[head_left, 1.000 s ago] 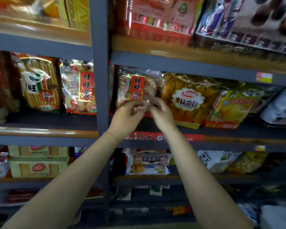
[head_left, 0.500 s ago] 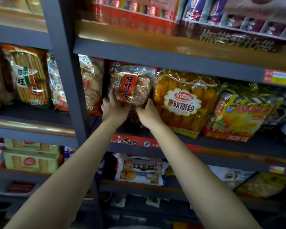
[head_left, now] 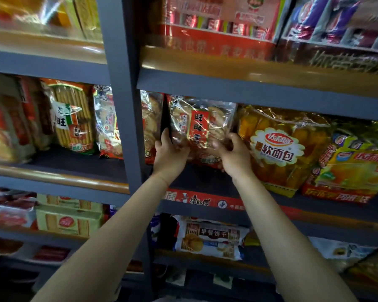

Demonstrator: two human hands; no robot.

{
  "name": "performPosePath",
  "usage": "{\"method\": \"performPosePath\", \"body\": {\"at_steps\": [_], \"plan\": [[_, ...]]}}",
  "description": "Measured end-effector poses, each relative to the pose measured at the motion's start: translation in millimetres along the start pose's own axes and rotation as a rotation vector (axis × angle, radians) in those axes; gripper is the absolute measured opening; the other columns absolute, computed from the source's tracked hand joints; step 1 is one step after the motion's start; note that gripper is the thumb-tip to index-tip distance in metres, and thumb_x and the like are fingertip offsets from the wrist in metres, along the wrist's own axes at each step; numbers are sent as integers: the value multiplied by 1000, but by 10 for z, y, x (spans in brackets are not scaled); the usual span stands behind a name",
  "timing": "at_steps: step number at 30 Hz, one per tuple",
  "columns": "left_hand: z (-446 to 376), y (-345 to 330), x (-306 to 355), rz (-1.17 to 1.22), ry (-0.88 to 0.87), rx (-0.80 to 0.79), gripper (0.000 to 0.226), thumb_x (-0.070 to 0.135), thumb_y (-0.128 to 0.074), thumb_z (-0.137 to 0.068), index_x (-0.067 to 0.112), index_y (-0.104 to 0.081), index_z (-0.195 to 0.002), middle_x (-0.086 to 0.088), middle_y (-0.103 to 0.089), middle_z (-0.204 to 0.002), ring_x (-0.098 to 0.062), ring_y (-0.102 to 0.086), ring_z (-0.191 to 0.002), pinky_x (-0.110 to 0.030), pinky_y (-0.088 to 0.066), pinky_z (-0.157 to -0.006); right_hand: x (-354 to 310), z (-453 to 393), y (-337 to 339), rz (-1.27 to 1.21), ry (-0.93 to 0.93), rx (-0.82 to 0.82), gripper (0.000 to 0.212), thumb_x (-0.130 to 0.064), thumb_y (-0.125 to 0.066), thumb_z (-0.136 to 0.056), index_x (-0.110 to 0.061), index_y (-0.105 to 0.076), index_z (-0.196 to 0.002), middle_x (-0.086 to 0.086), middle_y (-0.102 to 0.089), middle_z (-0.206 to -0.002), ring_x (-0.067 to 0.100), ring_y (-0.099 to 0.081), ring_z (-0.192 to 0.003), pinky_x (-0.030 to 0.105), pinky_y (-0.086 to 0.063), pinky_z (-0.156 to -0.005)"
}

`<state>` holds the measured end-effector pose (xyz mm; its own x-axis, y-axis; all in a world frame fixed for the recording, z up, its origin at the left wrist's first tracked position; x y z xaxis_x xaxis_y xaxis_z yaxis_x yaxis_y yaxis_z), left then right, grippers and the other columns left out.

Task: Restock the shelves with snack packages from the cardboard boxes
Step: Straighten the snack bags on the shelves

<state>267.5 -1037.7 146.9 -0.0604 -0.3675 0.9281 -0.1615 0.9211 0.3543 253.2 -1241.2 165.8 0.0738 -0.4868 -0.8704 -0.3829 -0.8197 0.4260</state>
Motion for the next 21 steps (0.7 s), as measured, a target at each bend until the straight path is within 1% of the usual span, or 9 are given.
{"method": "performPosePath", "body": {"at_steps": [4, 7, 8, 10, 14, 16, 18, 19, 21], "plan": [[138, 107, 214, -317, -208, 146, 84, 41, -66, -91, 24, -19, -158, -13, -25, -157, -35, -24, -145, -53, -39, -111, 39, -62, -42, -86, -42, -5, 30, -38, -62, -95, -27, -56, -123, -4, -64, -119, 28, -66, -106, 53, -55, -90], [103, 75, 196, -372, -181, 132, 87, 47, -63, -91, 27, -13, -160, -12, -18, -163, -37, -16, -148, -55, -32, -115, 38, -96, -174, -100, -104, -20, 20, -34, -57, -99, -28, -51, -117, -3, -62, -115, 31, -65, -107, 49, -57, -87], [80, 28, 181, -367, -176, 90, 87, 49, -61, -92, 30, -11, -161, -11, -17, -164, -38, -17, -148, -55, -32, -115, 30, -107, -183, -92, -120, -7, 22, -33, -55, -100, -25, -49, -120, -2, -61, -118, 29, -63, -111, 42, -54, -88], [35, -43, 171, -359, -200, 18, 85, 50, -58, -93, 36, -8, -160, -7, -18, -164, -38, -19, -148, -54, -31, -115, -7, -92, -192, -41, -130, 20, 41, -31, -56, -100, -14, -44, -136, 5, -58, -131, 28, -57, -120, 33, -46, -88], [-51, -99, 86, -303, -172, -72, 84, 52, -56, -93, 43, -4, -159, -9, -14, -165, -44, -26, -146, -56, -31, -117, -129, 107, -290, 201, -1, -21, 78, -26, -61, -97, -9, -14, -156, 15, -35, -151, 32, -44, -134, 35, -42, -102], [-60, -133, 52, -284, -150, -104, 86, 52, -57, -93, 47, 1, -157, -12, -10, -165, -46, -33, -143, -58, -35, -114, -191, 209, -305, 405, 88, 7, 83, -27, -59, -98, -7, -4, -158, 18, -26, -153, 33, -35, -138, 36, -37, -108], [-47, -162, 39, -269, -136, -120, 88, 53, -58, -92, 48, 2, -156, -13, -8, -164, -46, -36, -141, -58, -37, -114, -228, 230, -272, 491, 124, 59, 85, -32, -57, -99, -2, -3, -157, 20, -23, -155, 34, -26, -143, 39, -30, -115], [-55, -177, 20, -250, -126, -123, 88, 53, -58, -92, 48, 1, -157, -13, -8, -164, -46, -38, -140, -57, -38, -113, -189, 194, -284, 444, 86, 47, 86, -34, -57, -99, 0, -3, -156, 20, -24, -155, 34, -26, -143, 39, -29, -116], [-59, -179, 17, -234, -113, -114, 85, 52, -58, -92, 46, -4, -157, -13, -14, -162, -45, -42, -135, -55, -40, -111, -30, 55, -347, 219, -47, -3, 85, -37, -64, -94, -2, -15, -155, 17, -35, -151, 33, -38, -139, 39, -37, -111]]}}
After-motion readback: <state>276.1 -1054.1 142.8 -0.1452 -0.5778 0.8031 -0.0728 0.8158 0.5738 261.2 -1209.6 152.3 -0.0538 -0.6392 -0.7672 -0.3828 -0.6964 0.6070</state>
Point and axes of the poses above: each hand's wrist, its own z-axis away from the middle knuckle, its own y-axis out of the back of the hand, x = y × z, the point moved 10 cm from there along -z, towards the middle knuckle
